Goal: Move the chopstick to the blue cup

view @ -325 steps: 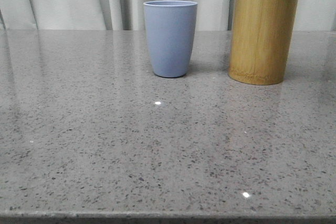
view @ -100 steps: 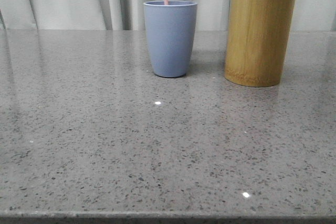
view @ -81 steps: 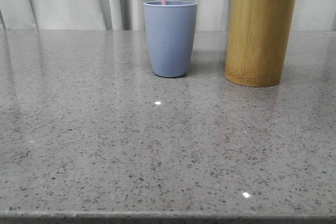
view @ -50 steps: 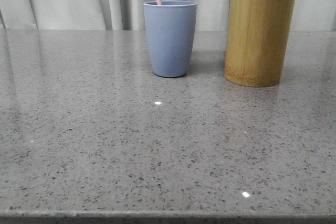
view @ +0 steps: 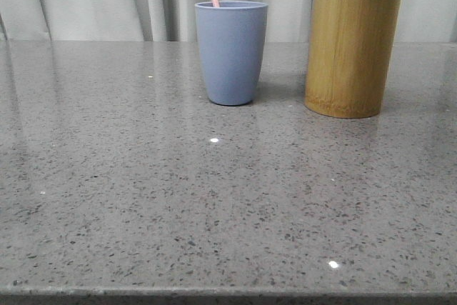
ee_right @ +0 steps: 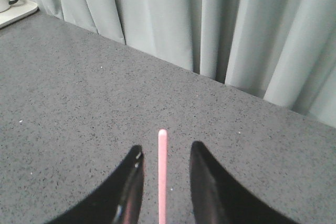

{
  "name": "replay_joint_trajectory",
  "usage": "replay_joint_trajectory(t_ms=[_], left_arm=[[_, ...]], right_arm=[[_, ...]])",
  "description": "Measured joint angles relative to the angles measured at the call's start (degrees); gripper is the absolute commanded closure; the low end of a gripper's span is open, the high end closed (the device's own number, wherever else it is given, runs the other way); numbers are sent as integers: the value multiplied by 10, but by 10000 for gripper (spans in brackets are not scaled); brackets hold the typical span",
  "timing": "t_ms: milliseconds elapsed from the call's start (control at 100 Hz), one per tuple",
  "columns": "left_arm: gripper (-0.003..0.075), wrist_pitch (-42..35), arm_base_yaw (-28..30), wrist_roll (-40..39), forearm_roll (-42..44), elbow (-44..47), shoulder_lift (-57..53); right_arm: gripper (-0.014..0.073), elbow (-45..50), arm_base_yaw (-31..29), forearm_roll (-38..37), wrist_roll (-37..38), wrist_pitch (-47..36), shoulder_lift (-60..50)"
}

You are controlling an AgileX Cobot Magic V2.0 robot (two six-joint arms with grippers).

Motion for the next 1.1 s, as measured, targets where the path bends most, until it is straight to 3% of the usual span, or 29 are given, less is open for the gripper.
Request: replay_joint_trajectory(t_ms=[640,890,1100], left_arm=[[512,-5,0,0,2,0,-21],[535,-6,0,0,2,0,-21],[712,-16,0,0,2,11,-23]], right_arm=[[354,331,-78,-8,12,-72,-278],[517,454,-87,-8,13,-93,-412],[664,530,-87,-8,13,-101,-510]])
